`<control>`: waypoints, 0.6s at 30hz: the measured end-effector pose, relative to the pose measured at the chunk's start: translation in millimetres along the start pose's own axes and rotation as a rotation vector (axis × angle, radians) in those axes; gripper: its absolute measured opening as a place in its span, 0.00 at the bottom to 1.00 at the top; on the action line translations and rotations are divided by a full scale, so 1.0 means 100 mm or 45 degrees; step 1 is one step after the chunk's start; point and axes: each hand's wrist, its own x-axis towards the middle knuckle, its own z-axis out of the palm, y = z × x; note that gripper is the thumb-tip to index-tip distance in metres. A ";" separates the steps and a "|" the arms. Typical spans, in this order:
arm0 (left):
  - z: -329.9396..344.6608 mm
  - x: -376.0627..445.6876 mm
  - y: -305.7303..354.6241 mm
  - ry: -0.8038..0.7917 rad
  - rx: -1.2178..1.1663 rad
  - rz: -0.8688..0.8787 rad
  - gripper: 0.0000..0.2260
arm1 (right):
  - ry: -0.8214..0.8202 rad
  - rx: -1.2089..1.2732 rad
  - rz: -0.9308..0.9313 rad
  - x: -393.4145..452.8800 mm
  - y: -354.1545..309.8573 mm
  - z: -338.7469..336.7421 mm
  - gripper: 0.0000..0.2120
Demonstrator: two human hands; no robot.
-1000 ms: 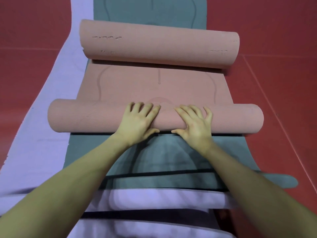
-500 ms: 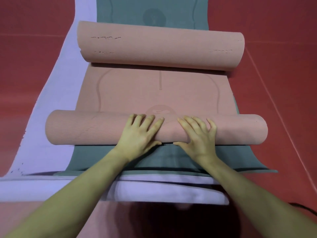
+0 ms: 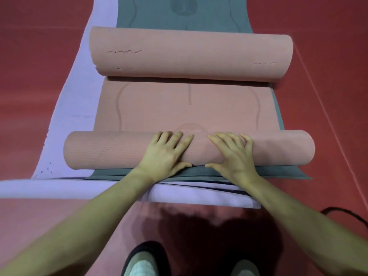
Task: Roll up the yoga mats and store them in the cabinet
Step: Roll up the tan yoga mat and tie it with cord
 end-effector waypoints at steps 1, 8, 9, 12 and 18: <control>0.00 0.01 -0.02 -0.020 -0.018 -0.022 0.33 | -0.030 0.010 -0.008 0.04 0.01 0.00 0.42; -0.07 0.31 -0.27 -0.280 -0.078 -0.054 0.38 | -0.127 0.075 -0.138 0.26 0.11 -0.04 0.33; -0.08 0.36 -0.31 -0.339 -0.094 -0.076 0.39 | -0.140 0.063 -0.128 0.30 0.12 -0.04 0.32; -0.10 0.46 -0.39 -0.297 -0.124 -0.113 0.38 | -0.181 0.044 -0.042 0.45 0.15 -0.05 0.30; 0.00 0.43 -0.21 0.074 0.122 -0.358 0.22 | -0.202 -0.017 0.137 0.86 0.18 -0.01 0.27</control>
